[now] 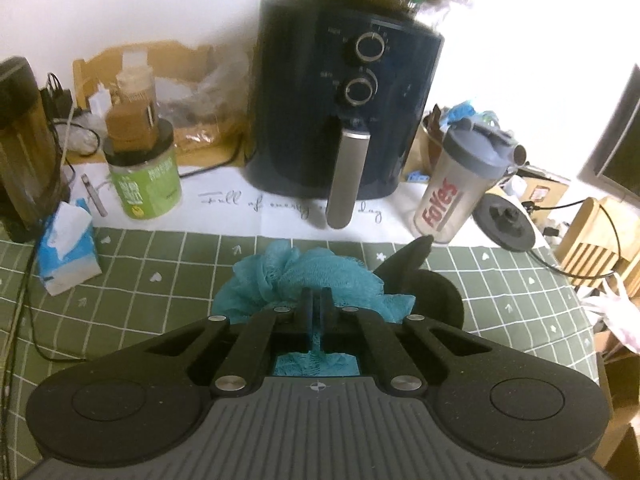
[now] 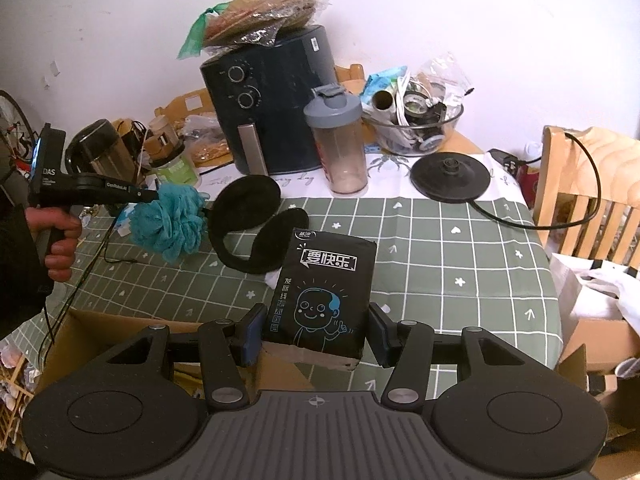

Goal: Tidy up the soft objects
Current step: 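Lift the sponge with the left gripper while the right carries the black box toward the cardboard box, then lower the sponge and black box into the cardboard box and open both grippers, then withdraw both open grippers from the box toward the black earmuff, then grasp the black earmuff by its band with the left gripper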

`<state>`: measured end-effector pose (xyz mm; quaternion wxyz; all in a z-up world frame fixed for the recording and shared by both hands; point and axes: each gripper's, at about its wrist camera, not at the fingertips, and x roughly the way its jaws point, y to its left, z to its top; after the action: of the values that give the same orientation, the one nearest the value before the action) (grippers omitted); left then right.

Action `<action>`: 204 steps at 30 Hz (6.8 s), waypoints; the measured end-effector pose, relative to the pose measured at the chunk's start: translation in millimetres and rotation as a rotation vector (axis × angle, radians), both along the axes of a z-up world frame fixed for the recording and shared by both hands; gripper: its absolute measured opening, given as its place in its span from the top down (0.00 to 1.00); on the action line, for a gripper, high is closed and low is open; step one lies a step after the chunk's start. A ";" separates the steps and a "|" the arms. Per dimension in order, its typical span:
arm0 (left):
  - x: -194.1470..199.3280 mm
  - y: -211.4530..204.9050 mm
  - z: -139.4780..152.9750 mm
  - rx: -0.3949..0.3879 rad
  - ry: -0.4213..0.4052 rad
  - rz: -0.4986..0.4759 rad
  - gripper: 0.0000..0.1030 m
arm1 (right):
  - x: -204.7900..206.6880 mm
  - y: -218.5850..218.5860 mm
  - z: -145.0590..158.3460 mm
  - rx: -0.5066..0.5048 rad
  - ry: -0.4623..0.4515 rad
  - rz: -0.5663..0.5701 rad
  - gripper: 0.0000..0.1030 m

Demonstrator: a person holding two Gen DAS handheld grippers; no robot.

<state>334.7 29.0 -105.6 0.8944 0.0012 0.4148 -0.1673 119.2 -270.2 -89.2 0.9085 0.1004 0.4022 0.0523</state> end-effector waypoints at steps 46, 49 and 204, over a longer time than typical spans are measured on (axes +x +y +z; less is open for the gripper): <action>-176.6 5.7 111.2 -0.126 -0.099 -0.056 0.97 | -40.0 44.8 25.9 0.034 -0.052 0.136 0.46; -187.6 4.8 112.0 -0.138 -0.094 -0.067 0.97 | -43.7 48.2 25.7 0.036 -0.049 0.142 0.46; 56.4 -33.8 -79.8 -0.146 0.394 0.001 0.91 | 54.6 -11.8 -21.1 -0.167 0.162 -0.070 0.00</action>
<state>391.1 -4.8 -185.5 0.7938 -0.0967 0.5685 -0.1934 173.8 -282.1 -110.3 0.8794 0.0421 0.4737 -0.0216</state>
